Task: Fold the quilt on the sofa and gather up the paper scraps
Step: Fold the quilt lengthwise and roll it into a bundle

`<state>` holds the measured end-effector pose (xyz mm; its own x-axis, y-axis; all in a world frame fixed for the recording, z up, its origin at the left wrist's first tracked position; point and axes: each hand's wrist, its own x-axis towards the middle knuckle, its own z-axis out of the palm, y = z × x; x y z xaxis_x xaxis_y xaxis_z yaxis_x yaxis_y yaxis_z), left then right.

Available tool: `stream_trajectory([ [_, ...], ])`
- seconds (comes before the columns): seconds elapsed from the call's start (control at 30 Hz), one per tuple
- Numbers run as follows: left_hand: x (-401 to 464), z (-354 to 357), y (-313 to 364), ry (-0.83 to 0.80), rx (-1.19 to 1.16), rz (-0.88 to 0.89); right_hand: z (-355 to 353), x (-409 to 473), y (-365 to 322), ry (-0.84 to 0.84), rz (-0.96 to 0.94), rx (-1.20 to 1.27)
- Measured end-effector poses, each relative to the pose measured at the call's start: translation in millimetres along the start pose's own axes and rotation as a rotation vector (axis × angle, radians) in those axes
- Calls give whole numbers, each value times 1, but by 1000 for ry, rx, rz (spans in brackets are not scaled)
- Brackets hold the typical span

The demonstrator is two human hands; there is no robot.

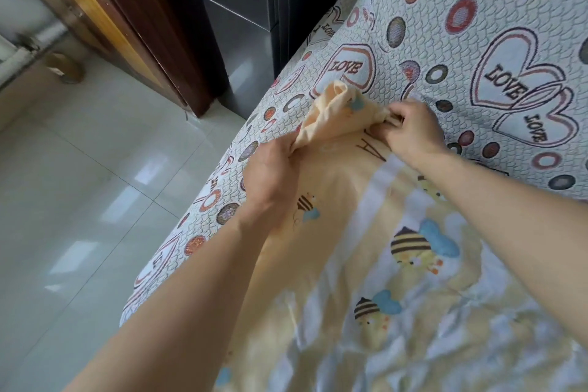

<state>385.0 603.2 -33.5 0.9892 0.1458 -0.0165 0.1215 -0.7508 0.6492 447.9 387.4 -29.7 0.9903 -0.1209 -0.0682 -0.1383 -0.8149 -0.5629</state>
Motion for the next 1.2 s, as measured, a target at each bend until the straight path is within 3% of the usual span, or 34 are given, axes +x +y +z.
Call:
stream_trajectory([
  [0.13, 33, -7, 7, 116, 42, 47, 1, 22, -23, 189, -26, -132],
  [0.3, 51, -6, -6, -106, 181, -142, 22, 30, -26, 60, 61, -168],
  [0.47, 43, -5, -15, -135, 58, -259, 29, 8, -16, 114, 20, -112],
  [0.63, 21, -16, -14, -169, -125, -332, 39, -46, -19, 249, -200, -25],
  [0.83, -60, -57, -38, -317, -50, -320, 59, -134, -22, 100, -291, 204],
  [0.93, -98, -78, -63, -272, 99, -357, 70, -180, -21, -54, -279, 234],
  [1.1, -134, -88, -84, -188, 112, -386, 82, -234, -32, -255, -338, 221],
  [1.2, -147, -89, -89, -125, 151, -424, 87, -263, -45, -276, -363, 161],
])
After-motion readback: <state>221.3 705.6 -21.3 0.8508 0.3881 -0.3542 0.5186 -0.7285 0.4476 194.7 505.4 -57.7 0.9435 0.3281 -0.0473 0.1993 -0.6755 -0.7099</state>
